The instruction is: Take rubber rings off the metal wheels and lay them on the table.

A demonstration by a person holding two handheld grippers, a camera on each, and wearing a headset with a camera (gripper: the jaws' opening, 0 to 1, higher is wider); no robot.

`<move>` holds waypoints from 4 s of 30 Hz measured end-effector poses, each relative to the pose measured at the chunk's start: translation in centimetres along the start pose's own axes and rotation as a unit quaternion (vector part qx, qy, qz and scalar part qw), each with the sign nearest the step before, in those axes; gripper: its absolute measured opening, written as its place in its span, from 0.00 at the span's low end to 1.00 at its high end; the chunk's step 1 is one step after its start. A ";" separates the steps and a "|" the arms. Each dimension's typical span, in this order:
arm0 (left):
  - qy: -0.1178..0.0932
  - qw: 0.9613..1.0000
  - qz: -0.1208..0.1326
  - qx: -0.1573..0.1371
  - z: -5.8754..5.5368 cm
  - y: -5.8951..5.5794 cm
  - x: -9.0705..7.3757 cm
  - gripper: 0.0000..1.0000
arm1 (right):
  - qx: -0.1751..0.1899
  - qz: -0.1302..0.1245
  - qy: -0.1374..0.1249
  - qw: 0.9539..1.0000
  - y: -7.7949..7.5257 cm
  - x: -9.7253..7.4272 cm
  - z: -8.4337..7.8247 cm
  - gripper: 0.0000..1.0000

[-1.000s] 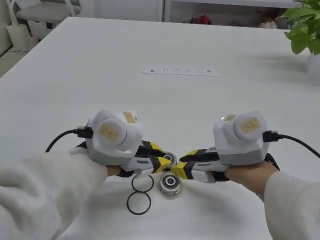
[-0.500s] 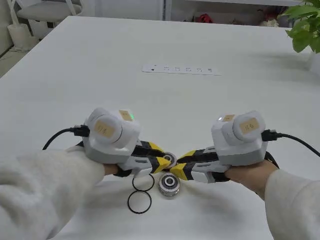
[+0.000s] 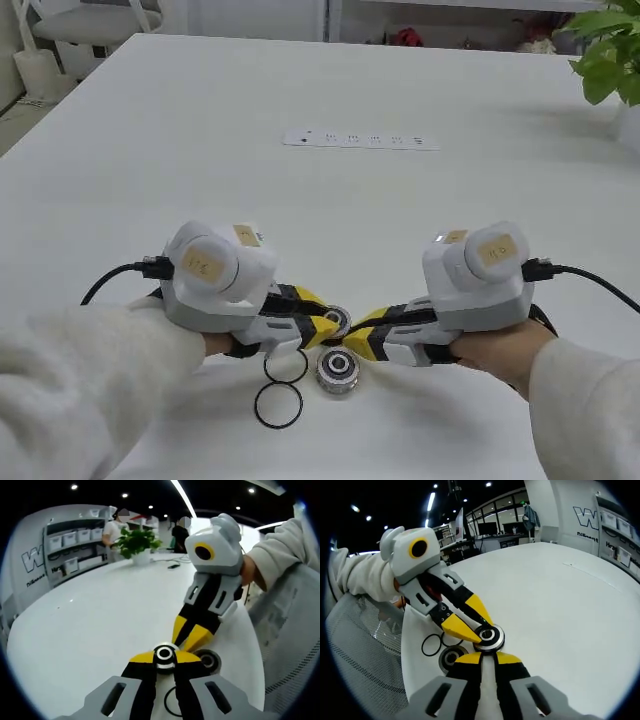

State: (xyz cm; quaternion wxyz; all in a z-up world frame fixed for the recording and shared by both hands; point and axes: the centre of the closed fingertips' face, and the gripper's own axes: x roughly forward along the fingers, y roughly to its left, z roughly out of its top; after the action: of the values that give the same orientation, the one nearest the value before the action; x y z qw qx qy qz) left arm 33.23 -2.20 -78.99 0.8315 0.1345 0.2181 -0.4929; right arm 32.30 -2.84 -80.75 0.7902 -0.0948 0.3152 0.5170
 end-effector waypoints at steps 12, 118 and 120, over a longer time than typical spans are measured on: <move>-0.003 1.000 -0.004 0.011 0.0 0.0 -0.1 0.13 | -0.023 -0.017 0.005 1.000 0.0 -0.1 -0.2 0.16; -0.007 0.999 -0.036 0.004 -0.3 -0.5 -0.7 0.12 | -0.004 0.042 -0.014 0.999 0.5 0.0 0.1 0.00; -0.007 0.999 -0.036 0.006 -0.3 -0.5 -0.7 0.12 | 0.004 0.040 -0.011 0.999 0.4 -0.1 0.1 0.00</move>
State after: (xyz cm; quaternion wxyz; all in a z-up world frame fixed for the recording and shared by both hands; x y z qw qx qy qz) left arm 32.46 -1.75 -78.90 0.8140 0.1278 0.2143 -0.5246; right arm 31.99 -2.69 -80.55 0.7727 -0.0728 0.3119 0.5481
